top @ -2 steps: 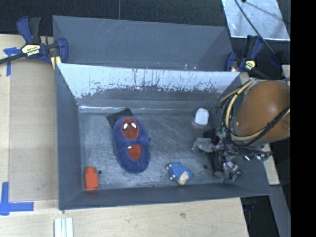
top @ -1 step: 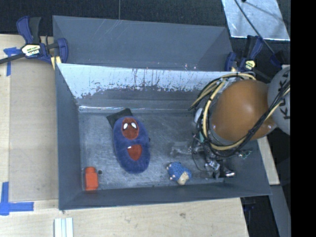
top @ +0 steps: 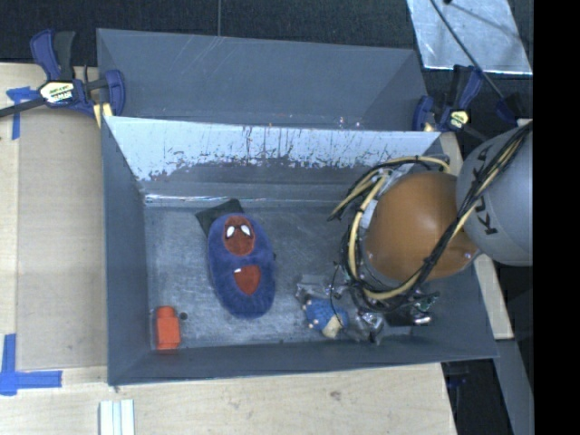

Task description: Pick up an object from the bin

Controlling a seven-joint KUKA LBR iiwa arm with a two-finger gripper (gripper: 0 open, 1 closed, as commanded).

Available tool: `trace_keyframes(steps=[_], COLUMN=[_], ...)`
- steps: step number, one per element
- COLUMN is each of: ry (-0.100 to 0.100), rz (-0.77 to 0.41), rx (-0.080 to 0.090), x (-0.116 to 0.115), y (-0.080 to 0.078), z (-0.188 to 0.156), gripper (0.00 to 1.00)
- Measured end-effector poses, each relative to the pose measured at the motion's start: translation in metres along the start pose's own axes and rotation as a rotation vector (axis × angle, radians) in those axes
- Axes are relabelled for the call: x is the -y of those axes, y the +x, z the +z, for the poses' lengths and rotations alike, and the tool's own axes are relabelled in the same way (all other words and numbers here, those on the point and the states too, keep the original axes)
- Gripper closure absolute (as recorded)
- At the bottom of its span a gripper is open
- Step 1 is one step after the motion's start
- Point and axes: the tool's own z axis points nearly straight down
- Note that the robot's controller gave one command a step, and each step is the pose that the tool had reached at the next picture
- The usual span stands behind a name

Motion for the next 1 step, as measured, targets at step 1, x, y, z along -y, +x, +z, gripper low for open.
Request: trace_keyframes(steps=[1], ry=[0.002], rz=[-0.001], rx=[0.003], x=[0.0012], y=[-0.0008], z=[-0.0006], gripper=[0.0])
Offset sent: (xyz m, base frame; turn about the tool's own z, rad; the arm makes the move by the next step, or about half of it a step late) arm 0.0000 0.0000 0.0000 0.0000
